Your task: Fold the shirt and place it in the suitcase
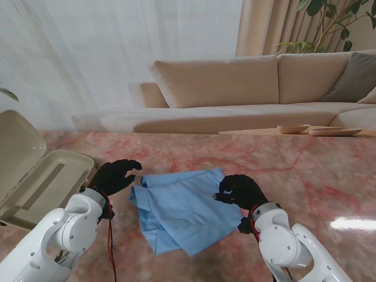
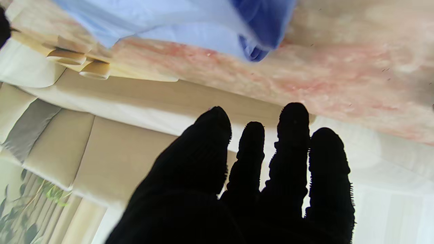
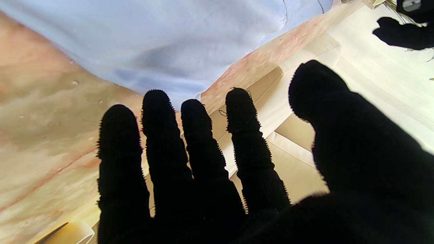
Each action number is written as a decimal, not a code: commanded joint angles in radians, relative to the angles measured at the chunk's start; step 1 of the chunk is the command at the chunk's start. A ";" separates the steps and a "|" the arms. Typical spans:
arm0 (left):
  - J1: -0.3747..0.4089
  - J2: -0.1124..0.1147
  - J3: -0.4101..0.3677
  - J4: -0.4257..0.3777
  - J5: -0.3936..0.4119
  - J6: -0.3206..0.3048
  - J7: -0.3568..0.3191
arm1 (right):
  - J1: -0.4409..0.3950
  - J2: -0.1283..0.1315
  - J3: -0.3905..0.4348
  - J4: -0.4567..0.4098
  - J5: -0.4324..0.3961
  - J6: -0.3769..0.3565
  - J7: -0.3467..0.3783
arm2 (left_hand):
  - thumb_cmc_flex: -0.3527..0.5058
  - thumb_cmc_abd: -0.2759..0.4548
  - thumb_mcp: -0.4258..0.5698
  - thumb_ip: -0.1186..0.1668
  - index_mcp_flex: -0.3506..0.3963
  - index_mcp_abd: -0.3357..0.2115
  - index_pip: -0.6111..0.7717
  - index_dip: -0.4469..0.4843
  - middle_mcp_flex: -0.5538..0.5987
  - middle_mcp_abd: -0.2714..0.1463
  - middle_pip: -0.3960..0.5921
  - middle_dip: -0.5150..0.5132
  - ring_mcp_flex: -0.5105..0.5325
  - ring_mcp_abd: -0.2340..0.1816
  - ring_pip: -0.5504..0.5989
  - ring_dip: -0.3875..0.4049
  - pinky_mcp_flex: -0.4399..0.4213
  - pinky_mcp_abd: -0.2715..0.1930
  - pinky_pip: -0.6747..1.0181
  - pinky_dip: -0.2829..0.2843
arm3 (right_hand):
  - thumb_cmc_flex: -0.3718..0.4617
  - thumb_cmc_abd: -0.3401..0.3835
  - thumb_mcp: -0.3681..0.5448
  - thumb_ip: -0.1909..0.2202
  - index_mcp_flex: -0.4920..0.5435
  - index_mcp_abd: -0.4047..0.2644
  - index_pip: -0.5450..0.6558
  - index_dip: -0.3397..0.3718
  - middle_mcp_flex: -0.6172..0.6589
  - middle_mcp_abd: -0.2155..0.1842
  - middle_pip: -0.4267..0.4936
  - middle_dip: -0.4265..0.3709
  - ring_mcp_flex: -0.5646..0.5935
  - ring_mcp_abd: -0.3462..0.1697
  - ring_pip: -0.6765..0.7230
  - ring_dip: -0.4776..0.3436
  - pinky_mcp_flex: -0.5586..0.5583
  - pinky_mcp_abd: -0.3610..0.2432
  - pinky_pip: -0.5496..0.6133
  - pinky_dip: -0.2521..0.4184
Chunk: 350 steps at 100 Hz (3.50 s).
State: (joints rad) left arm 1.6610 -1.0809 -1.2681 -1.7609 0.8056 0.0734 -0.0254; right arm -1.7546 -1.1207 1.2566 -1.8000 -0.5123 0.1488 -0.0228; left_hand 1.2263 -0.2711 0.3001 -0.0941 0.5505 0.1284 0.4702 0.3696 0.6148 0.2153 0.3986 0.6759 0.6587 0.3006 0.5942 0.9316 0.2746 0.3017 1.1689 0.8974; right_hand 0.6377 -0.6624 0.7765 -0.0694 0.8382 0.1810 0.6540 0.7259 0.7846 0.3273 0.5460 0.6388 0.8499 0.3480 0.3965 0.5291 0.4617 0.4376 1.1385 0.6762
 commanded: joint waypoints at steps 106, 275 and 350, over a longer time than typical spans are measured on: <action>-0.136 -0.006 0.213 0.233 -0.243 -0.088 -0.076 | 0.115 0.001 -0.160 0.174 0.093 -0.040 0.051 | -0.031 0.167 -0.324 0.041 -0.018 0.012 -0.110 0.061 -0.075 0.037 0.041 -0.152 -0.073 0.030 0.030 -0.025 -0.090 0.022 -0.025 0.030 | 0.005 0.098 -0.047 0.020 -0.023 -0.012 -0.035 0.001 -0.043 -0.025 -0.072 -0.070 -0.121 -0.052 -0.122 -0.099 -0.091 -0.070 -0.085 -0.095; -0.061 -0.015 0.118 0.116 -0.239 -0.135 -0.020 | -0.078 0.025 0.118 -0.030 -0.137 0.048 0.088 | -0.043 0.168 -0.324 0.043 -0.015 0.009 -0.112 0.054 -0.071 0.036 0.032 -0.157 -0.079 0.030 0.018 -0.037 -0.101 0.032 -0.050 -0.005 | -0.087 0.207 -0.187 0.063 -0.110 0.043 -0.284 0.053 -0.092 0.025 0.026 0.067 -0.063 -0.010 0.317 0.203 -0.025 -0.046 0.124 0.044; -0.066 -0.007 0.139 0.160 -0.277 -0.140 -0.074 | 0.069 0.062 -0.005 0.079 -0.262 0.299 0.259 | -0.043 0.171 -0.324 0.042 -0.015 0.010 -0.118 0.059 -0.073 0.037 0.030 -0.154 -0.083 0.035 0.019 -0.034 -0.107 0.034 -0.052 -0.008 | -0.235 0.293 -0.245 0.046 -0.211 0.097 -0.365 0.011 -0.286 0.070 0.077 0.243 -0.228 -0.019 0.514 0.391 -0.109 -0.099 0.195 0.121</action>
State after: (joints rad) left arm 1.5880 -1.0887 -1.1335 -1.6045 0.5312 -0.0701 -0.0962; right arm -1.6870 -1.0615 1.2563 -1.7373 -0.7698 0.4347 0.2161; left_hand 1.1830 -0.1447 -0.0109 -0.0638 0.5511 0.1313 0.3671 0.4185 0.5786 0.2554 0.4354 0.5237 0.6054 0.3037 0.6179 0.9027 0.1786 0.3181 1.1312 0.8975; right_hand 0.4490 -0.3709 0.5399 -0.0393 0.6557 0.2669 0.3089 0.7482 0.5237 0.3771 0.6196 0.8625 0.6581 0.3275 0.8874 0.8933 0.3623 0.3479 1.2953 0.7719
